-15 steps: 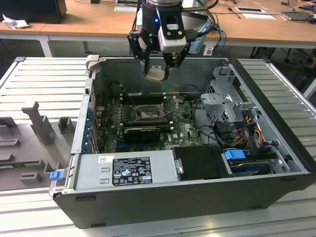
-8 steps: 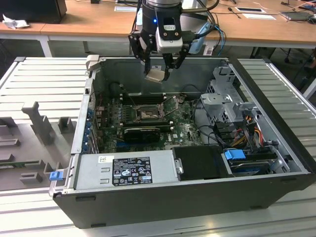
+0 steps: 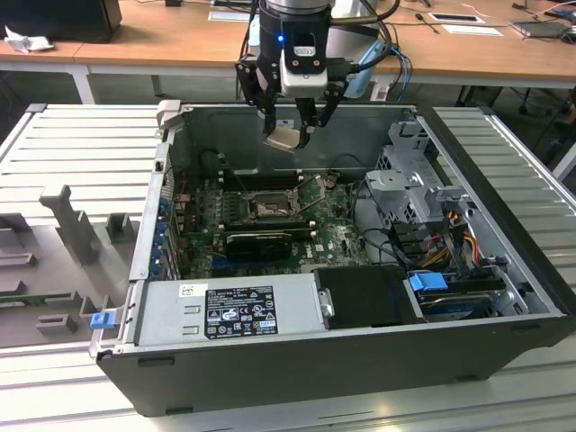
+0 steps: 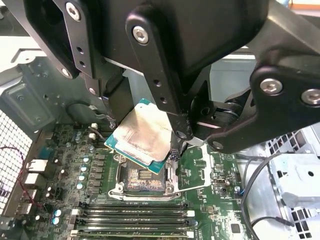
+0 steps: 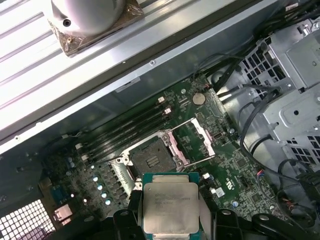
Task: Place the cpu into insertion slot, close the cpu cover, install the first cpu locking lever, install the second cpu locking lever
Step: 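Place the cpu into insertion slot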
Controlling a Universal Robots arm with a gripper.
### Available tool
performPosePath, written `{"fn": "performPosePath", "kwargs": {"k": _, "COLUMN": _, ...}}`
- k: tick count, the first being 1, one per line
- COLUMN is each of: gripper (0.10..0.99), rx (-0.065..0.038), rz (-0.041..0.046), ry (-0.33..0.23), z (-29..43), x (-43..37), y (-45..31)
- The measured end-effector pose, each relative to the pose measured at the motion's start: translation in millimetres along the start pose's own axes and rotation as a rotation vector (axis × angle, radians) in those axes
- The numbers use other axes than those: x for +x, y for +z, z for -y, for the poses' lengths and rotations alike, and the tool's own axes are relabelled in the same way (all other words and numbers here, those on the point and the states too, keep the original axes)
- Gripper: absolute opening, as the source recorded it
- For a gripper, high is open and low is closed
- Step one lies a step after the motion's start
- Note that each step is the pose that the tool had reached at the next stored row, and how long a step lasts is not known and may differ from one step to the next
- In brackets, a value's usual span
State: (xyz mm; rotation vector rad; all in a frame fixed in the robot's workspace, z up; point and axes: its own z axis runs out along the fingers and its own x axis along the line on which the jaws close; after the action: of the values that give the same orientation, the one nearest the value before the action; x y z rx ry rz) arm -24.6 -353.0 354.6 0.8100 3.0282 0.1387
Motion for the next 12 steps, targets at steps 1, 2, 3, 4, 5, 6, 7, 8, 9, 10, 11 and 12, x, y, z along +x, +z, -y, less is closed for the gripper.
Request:
{"fn": "performPosePath", "kwargs": {"k": 1, "gripper": 0.537, "rx": 0.000, "rz": 0.0004, "ry": 0.004, "z": 0.0, "x": 0.0, "y": 0.0}}
{"fn": "performPosePath", "kwargs": {"k": 2, "gripper": 0.537, "rx": 0.000, "rz": 0.0016, "ry": 0.018, "z": 0.0, "x": 0.0, "y": 0.1}}
{"fn": "performPosePath", "kwargs": {"k": 3, "gripper": 0.537, "rx": -0.001, "rz": 0.0022, "ry": 0.026, "z": 0.0, "x": 0.0, "y": 0.1}}
{"fn": "performPosePath", "kwargs": {"k": 4, "gripper": 0.537, "rx": -0.001, "rz": 0.0026, "ry": 0.030, "z": 0.0, "x": 0.0, "y": 0.1}}
{"fn": "performPosePath", "kwargs": {"k": 5, "gripper": 0.537, "rx": -0.001, "rz": 0.0030, "ry": 0.034, "z": 0.0, "x": 0.0, "y": 0.1}}
{"fn": "performPosePath", "kwargs": {"k": 6, "gripper": 0.537, "rx": -0.001, "rz": 0.0036, "ry": 0.042, "z": 0.0, "x": 0.0, "y": 0.2}}
{"fn": "performPosePath", "kwargs": {"k": 7, "gripper": 0.537, "rx": -0.001, "rz": 0.0040, "ry": 0.046, "z": 0.0, "x": 0.0, "y": 0.2}}
{"fn": "performPosePath", "kwargs": {"k": 8, "gripper": 0.537, "rx": -0.001, "rz": 0.0043, "ry": 0.049, "z": 0.0, "x": 0.0, "y": 0.2}}
{"fn": "performPosePath", "kwargs": {"k": 9, "gripper": 0.537, "rx": -0.001, "rz": 0.0046, "ry": 0.053, "z": 0.0, "x": 0.0, "y": 0.2}}
{"fn": "performPosePath", "kwargs": {"k": 10, "gripper": 0.537, "rx": -0.001, "rz": 0.0049, "ry": 0.057, "z": 0.0, "x": 0.0, "y": 0.2}}
{"fn": "performPosePath", "kwargs": {"k": 11, "gripper": 0.537, "rx": -0.001, "rz": 0.0054, "ry": 0.062, "z": 0.0, "x": 0.0, "y": 0.2}}
{"fn": "performPosePath", "kwargs": {"k": 12, "gripper": 0.537, "rx": -0.001, "rz": 0.0057, "ry": 0.066, "z": 0.0, "x": 0.0, "y": 0.2}}
